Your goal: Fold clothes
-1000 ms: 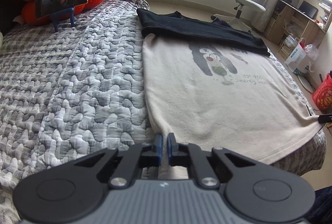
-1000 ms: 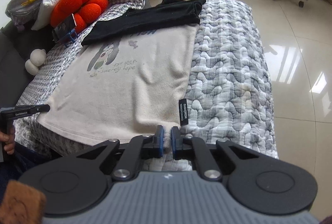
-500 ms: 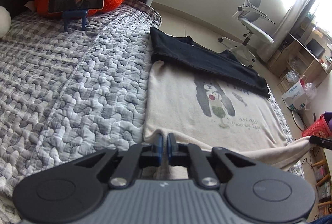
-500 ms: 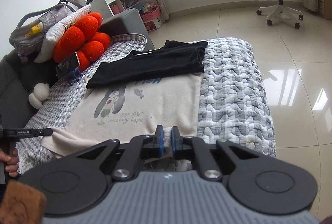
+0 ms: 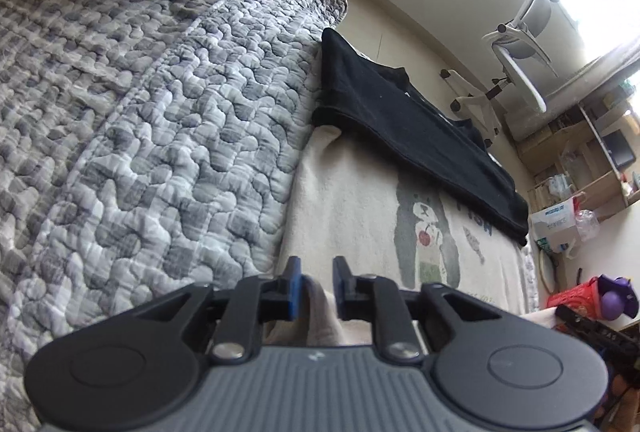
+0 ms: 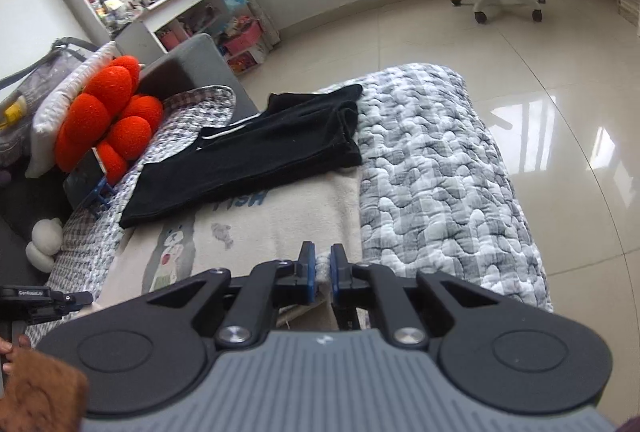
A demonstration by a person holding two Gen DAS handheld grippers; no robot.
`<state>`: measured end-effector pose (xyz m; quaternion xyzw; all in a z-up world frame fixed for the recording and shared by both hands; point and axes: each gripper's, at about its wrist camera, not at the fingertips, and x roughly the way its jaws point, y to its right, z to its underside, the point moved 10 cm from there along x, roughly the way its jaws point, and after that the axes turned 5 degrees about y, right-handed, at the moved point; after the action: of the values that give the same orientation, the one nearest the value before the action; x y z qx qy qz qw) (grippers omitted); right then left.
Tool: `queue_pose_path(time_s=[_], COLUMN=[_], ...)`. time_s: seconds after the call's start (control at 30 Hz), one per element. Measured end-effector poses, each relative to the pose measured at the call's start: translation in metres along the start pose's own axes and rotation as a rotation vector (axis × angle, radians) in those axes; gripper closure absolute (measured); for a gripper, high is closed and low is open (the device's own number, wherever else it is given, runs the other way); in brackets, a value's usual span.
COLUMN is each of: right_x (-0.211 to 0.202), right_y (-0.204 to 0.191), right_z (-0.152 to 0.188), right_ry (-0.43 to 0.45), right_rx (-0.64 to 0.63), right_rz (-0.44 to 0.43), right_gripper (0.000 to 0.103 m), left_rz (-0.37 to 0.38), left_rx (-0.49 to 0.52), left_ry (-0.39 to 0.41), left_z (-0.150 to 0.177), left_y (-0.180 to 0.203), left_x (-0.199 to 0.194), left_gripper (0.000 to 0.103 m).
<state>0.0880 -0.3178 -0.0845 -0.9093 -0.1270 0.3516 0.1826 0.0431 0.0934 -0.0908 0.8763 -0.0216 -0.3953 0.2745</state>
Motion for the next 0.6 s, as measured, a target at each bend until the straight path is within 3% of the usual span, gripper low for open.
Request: queue_pose_path(time_s=[0.13, 0.27, 0.43, 0.47, 0.53, 0.6], right_x=[0.008, 0.009, 0.004, 0.004, 0.005, 0.008], right_y=[0.002, 0.008, -0.006, -0.009, -0.01, -0.01], right_z=[-0.01, -0.017, -0.013, -0.011, -0.005, 0.001], right_ry=[0.022, 0.033, -0.001, -0.012, -0.018, -0.035], right_rx=[0.001, 0.017, -0.078, -0.108, -0.159, -0.204], right_rz=[0.02, 0.022, -0.056, -0.064, -0.045, -0.031], right_gripper=[0.096, 0.096, 0.083, 0.075, 0.065, 0.065], left_rz=[0.022, 0.051, 0.104, 0.131, 0.166, 0.155], left_rx=[-0.008, 0.085, 0.193, 0.197, 0.212, 0.236], left_ry=[0.031, 0.067, 0.061, 0.048, 0.03, 0.034], left_z=[-0.013, -0.015, 0.007, 0.013, 0.023, 0.03], left_y=[-0.003, 0.0, 0.004, 0.007, 0.014, 0.017], left_x=[0.001, -0.014, -0.032, -0.034, -0.035, -0.037], left_gripper=[0.051, 0.037, 0.03, 0.029, 0.029, 0.029])
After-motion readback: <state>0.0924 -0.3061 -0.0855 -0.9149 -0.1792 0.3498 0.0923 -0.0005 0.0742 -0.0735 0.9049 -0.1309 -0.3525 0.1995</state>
